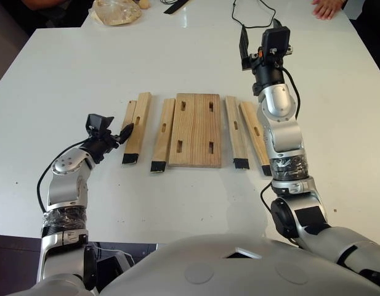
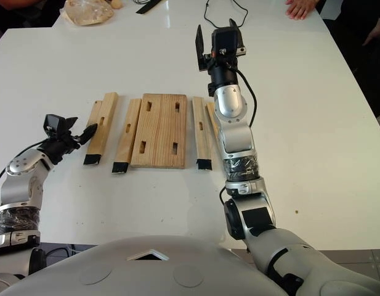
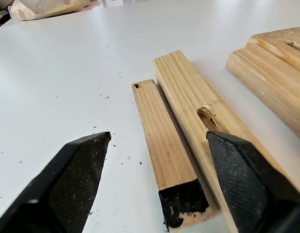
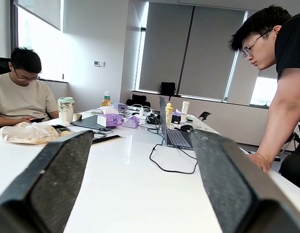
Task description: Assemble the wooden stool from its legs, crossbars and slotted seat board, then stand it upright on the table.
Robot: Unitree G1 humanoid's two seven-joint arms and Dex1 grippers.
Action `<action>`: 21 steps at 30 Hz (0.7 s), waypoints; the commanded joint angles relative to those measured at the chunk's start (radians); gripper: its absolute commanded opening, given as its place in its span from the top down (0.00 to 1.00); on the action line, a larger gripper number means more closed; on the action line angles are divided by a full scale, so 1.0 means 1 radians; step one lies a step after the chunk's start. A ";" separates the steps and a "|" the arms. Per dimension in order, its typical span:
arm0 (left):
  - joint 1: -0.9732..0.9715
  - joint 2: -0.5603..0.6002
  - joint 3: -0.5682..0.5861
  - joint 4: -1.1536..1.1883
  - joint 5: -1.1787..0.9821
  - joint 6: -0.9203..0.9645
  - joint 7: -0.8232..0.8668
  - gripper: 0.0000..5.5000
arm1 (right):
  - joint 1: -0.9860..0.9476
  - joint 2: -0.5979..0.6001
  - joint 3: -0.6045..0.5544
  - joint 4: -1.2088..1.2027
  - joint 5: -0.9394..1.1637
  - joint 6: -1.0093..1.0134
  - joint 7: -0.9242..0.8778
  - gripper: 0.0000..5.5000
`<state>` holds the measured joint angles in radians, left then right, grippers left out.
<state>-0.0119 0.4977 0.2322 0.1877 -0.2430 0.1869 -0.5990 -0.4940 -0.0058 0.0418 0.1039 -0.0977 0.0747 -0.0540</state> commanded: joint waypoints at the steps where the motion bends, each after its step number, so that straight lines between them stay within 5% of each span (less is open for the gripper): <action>1: 0.023 -0.011 -0.010 -0.016 -0.005 0.023 0.006 0.34 | 0.002 -0.007 -0.008 0.010 -0.004 -0.012 -0.007 0.34; 8: 0.009 -0.037 0.107 -0.066 -0.135 0.055 0.041 0.34 | 0.016 -0.016 -0.016 0.015 -0.006 -0.015 -0.009 0.34; 21: 0.089 -0.006 0.033 -0.037 -0.050 0.054 0.025 0.34 | 0.027 -0.015 -0.018 0.018 -0.003 -0.017 -0.018 0.34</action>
<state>0.0631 0.4810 0.2807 0.1611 -0.3004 0.2274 -0.5638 -0.4805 -0.0163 0.0323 0.1239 -0.0982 0.0579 -0.0686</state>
